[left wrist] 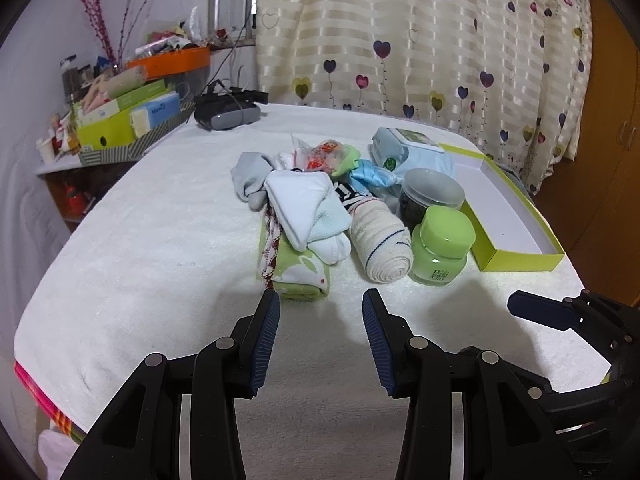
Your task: Organize soft objects
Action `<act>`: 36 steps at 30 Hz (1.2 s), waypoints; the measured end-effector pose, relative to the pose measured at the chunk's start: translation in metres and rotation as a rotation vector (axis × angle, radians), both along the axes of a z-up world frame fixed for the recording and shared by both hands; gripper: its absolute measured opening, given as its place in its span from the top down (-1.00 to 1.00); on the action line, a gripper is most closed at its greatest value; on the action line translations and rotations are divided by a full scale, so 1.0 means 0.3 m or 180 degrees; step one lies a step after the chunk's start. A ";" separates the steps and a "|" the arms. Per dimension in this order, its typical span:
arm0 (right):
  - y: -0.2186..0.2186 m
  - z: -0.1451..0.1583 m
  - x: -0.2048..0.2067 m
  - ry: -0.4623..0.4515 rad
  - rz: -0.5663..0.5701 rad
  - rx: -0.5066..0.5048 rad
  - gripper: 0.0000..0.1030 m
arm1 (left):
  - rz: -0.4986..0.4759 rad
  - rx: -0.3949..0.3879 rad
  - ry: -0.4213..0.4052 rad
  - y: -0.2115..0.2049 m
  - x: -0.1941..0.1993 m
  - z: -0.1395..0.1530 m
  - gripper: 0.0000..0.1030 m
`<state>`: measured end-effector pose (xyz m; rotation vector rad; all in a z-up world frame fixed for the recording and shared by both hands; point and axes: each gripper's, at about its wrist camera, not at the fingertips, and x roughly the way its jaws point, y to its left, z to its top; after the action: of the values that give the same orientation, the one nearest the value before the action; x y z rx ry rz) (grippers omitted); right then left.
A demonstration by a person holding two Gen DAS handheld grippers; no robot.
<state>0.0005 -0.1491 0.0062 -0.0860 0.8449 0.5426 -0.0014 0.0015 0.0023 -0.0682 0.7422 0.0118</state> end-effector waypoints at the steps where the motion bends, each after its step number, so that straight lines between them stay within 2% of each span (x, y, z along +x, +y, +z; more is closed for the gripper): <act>1: 0.000 0.000 0.000 0.0001 0.0000 -0.0001 -0.35 | 0.0003 -0.0006 -0.0003 0.001 -0.001 0.000 0.18; 12: 0.002 0.003 0.004 -0.0003 -0.0002 0.0002 -0.35 | 0.0001 -0.0055 -0.0014 0.011 0.001 0.006 0.18; 16: 0.002 0.003 0.004 -0.0003 -0.0002 0.0002 -0.35 | -0.0097 -0.0059 -0.0027 -0.003 -0.001 0.007 0.18; 36: -0.008 -0.002 0.017 0.0021 0.0004 0.0027 -0.35 | -0.0015 -0.0026 -0.0010 -0.012 0.004 -0.005 0.18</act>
<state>0.0055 -0.1516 0.0057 -0.0771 0.8489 0.5478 -0.0001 -0.0020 0.0009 -0.0740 0.7394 0.0041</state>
